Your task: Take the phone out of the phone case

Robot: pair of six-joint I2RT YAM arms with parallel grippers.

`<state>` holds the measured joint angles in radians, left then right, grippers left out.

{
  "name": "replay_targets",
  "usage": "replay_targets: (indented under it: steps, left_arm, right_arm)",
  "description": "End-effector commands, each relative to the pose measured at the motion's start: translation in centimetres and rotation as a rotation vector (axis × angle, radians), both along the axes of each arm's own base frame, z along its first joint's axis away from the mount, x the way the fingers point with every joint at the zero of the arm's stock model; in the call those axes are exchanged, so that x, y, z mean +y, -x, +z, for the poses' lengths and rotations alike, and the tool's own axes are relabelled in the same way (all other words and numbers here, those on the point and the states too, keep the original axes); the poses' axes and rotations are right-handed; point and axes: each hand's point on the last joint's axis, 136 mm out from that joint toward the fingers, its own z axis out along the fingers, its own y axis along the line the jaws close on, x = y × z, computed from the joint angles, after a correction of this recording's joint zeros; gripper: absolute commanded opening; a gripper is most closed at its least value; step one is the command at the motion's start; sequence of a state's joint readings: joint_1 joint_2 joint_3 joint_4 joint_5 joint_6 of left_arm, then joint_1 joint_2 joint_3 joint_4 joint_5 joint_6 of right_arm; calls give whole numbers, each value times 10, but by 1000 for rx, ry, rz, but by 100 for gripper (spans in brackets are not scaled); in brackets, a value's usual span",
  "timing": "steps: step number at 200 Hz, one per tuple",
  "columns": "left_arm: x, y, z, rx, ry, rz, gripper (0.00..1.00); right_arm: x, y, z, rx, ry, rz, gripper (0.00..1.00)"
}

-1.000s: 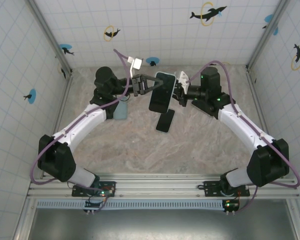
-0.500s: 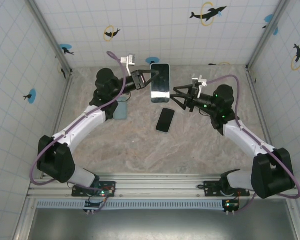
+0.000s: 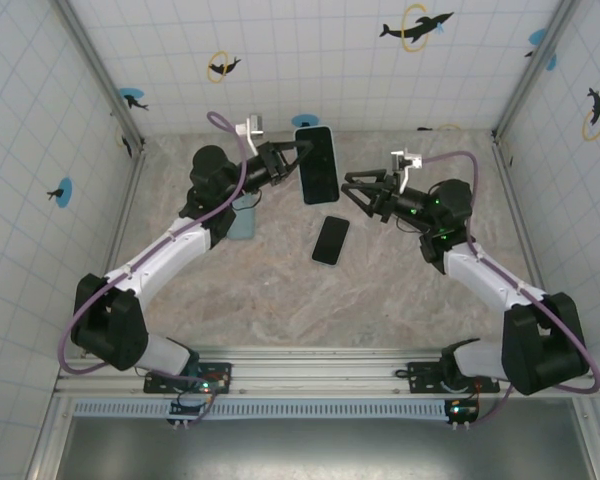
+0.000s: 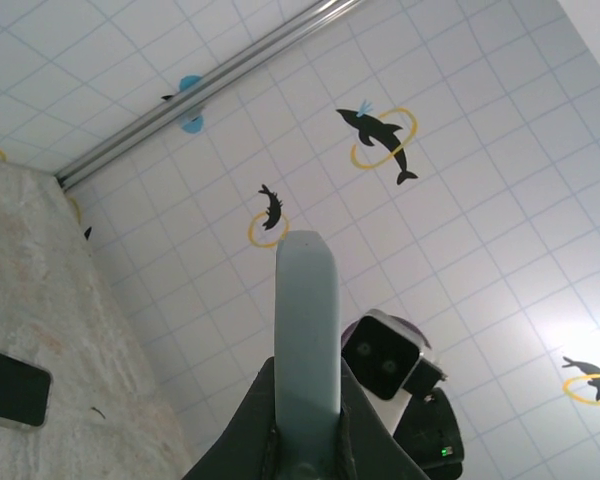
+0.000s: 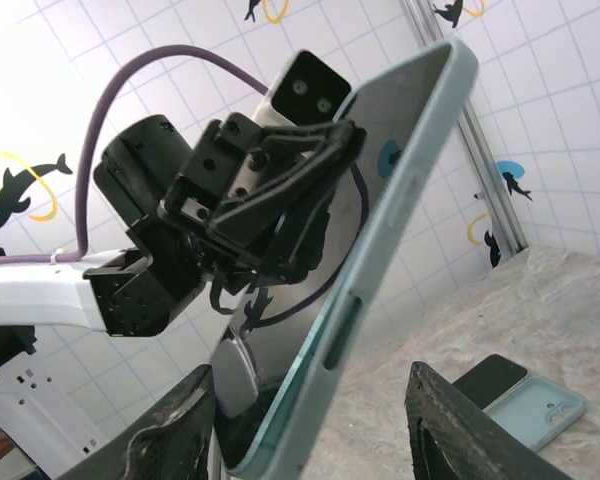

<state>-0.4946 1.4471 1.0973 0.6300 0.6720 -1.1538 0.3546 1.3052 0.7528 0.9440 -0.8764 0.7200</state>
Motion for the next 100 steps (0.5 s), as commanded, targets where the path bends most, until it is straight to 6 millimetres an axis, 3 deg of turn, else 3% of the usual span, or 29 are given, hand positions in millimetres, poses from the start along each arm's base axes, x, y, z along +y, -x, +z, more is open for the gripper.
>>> replay_targets:
  steps: [1, 100]
  left_arm:
    - [9, 15, 39, -97, 83, -13, 0]
    - [5, 17, 45, -89, 115, -25, 0]
  right_arm:
    - [3, -2, 1, -7, 1, 7, 50]
    - [17, 0, -9, 27, 29, 42, 45]
